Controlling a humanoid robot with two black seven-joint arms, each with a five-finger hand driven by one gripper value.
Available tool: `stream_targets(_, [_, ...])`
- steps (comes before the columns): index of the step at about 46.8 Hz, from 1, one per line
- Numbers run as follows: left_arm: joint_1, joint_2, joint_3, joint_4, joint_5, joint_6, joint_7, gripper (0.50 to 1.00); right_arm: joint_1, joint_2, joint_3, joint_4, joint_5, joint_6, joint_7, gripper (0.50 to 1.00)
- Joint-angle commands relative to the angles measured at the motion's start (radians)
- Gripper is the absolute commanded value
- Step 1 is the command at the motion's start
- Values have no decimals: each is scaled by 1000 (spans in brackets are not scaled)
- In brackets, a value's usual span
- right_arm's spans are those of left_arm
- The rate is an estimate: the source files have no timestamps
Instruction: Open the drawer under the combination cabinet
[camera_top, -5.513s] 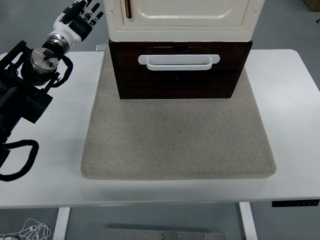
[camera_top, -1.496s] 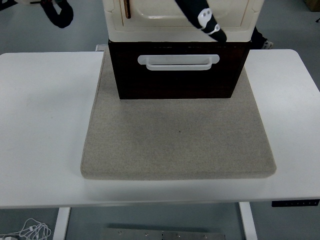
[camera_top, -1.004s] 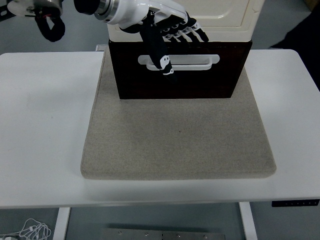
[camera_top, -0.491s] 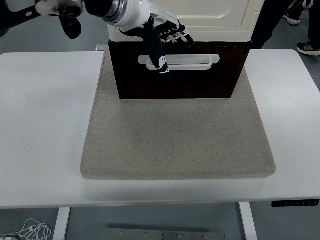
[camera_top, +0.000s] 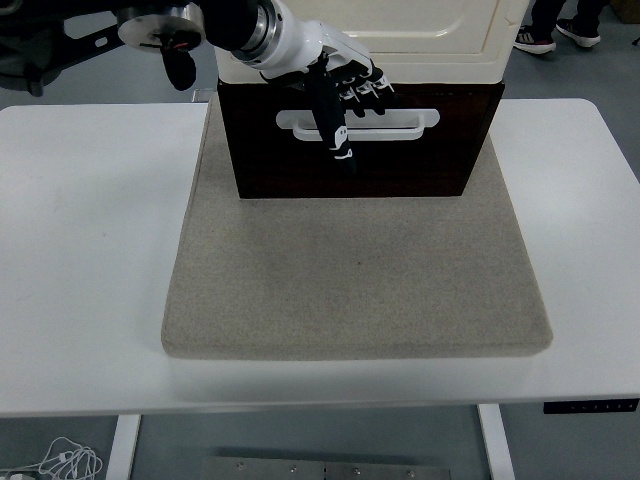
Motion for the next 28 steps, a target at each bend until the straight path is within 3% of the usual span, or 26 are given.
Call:
stream_targets(1, [2, -5, 1, 2, 13, 5, 0, 1000, 0, 0, 0, 0, 0, 0, 0, 926])
stream_targets(28, [45, -22, 3, 45, 95, 4, 0, 1000, 0, 0, 0, 0, 0, 0, 0, 926])
